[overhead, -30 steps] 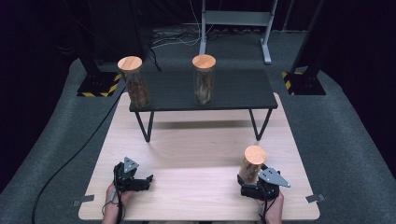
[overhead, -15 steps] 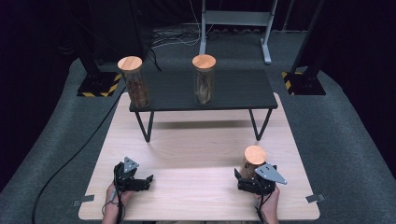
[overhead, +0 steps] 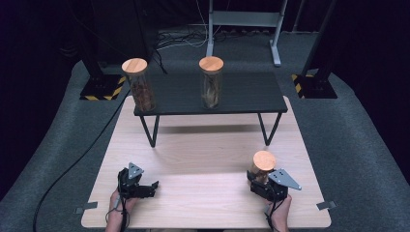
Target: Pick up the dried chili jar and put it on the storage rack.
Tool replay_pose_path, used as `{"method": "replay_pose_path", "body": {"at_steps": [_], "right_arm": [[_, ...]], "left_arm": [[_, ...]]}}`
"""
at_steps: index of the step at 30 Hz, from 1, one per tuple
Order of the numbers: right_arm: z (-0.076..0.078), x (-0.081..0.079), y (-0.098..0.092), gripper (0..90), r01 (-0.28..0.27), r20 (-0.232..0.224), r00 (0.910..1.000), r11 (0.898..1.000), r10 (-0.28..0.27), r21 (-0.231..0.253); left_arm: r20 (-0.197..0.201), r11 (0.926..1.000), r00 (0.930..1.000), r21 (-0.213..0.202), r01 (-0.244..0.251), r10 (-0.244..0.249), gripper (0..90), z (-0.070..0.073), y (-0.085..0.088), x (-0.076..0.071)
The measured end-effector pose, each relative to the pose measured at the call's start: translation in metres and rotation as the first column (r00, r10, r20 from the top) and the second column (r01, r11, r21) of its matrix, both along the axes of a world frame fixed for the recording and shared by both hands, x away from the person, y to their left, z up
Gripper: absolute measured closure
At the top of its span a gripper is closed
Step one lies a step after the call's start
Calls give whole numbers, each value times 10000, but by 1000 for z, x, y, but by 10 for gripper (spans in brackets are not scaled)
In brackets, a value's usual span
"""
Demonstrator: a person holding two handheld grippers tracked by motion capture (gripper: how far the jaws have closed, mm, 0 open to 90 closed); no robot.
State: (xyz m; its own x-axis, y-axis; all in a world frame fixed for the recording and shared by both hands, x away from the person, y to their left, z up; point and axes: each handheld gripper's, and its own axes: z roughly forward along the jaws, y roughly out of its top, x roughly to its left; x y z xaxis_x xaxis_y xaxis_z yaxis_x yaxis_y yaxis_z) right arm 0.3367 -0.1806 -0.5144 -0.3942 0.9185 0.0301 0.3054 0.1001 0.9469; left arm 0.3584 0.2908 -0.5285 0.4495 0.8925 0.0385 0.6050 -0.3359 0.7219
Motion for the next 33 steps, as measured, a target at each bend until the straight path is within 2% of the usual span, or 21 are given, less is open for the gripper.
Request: {"method": "replay_pose_path", "body": {"at_steps": [14, 22, 33], "right_arm": [[4, -7, -6, 243, 76, 222, 9997, 9998, -80, 182], [10, -8, -7, 243, 83, 241, 9997, 10000, -84, 34], [18, -8, -9, 243, 95, 222, 9997, 9999, -97, 73]], "left_arm": [[21, 10000, 10000, 17, -7, 7, 12, 0, 0, 0], [91, 9999, 10000, 104, -12, 11, 11, 0, -1, -1], [95, 9999, 10000, 108, -14, 13, 11, 0, -1, -1]]}}
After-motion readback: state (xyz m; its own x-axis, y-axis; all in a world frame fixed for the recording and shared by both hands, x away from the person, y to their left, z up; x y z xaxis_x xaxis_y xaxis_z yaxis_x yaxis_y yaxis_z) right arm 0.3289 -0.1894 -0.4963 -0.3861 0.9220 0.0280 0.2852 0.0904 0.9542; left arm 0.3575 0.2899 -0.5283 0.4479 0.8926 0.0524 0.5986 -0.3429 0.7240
